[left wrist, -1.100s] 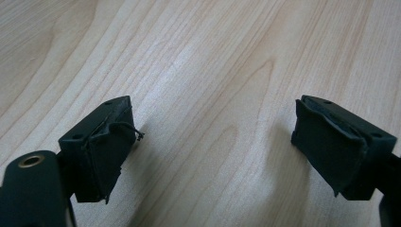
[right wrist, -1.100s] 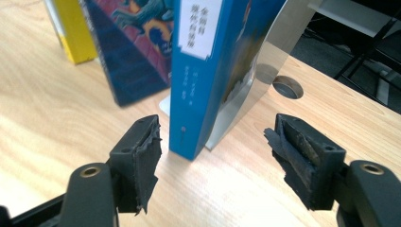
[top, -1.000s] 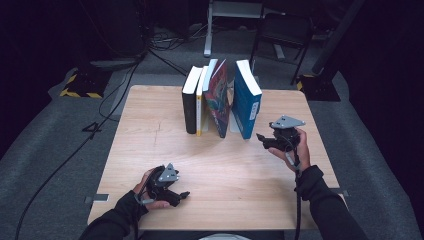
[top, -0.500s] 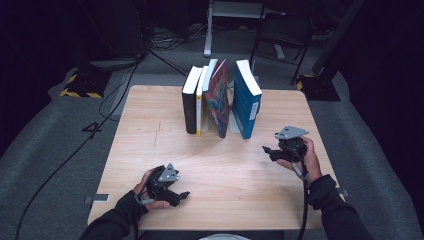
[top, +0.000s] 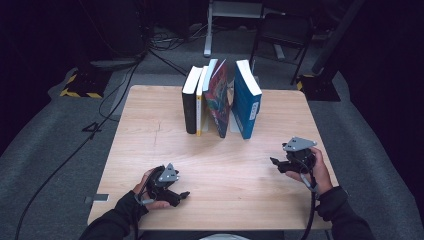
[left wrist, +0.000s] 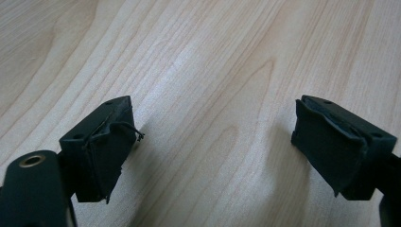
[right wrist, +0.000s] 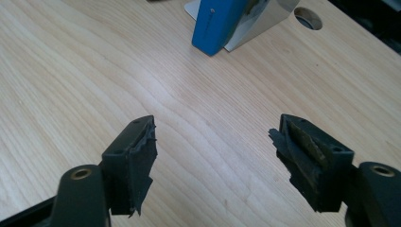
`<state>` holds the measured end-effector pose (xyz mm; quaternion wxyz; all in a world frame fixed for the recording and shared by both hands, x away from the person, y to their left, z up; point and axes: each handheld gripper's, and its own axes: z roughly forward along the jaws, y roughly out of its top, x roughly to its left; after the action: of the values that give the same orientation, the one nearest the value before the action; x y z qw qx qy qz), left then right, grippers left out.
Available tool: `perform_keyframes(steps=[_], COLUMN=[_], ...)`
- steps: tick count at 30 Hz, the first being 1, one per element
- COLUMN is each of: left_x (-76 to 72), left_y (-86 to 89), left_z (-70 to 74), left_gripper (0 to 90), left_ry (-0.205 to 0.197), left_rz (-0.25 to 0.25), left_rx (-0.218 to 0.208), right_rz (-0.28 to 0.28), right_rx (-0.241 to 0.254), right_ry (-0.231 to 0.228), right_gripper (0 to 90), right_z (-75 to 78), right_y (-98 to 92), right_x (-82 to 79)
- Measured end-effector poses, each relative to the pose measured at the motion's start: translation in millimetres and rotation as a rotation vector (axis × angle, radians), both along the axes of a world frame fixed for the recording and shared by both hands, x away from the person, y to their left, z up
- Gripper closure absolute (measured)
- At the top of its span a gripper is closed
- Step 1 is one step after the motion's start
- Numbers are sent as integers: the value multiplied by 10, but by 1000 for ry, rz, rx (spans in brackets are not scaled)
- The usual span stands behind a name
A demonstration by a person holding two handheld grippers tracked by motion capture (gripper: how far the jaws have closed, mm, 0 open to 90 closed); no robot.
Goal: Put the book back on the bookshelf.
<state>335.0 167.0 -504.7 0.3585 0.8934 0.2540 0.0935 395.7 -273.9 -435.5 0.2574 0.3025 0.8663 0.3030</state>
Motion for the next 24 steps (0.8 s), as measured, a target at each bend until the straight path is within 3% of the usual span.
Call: perform_keyframes(steps=[10,14,24], left_x=[-1,-3,-2], left_y=[0,0,-1], left_z=[0,0,0], left_gripper=[142,143,142], left_ry=[0,0,0], left_rz=[1,3,3], left_rx=[0,1,0], right_rz=[13,5,0], right_rx=[-28,8,40], right_ry=[-12,-11,21], right_gripper=[295,298,298], right_z=[-126,-202,-415], right_y=[-156,-281,-544], right_x=[-242,-347,-550])
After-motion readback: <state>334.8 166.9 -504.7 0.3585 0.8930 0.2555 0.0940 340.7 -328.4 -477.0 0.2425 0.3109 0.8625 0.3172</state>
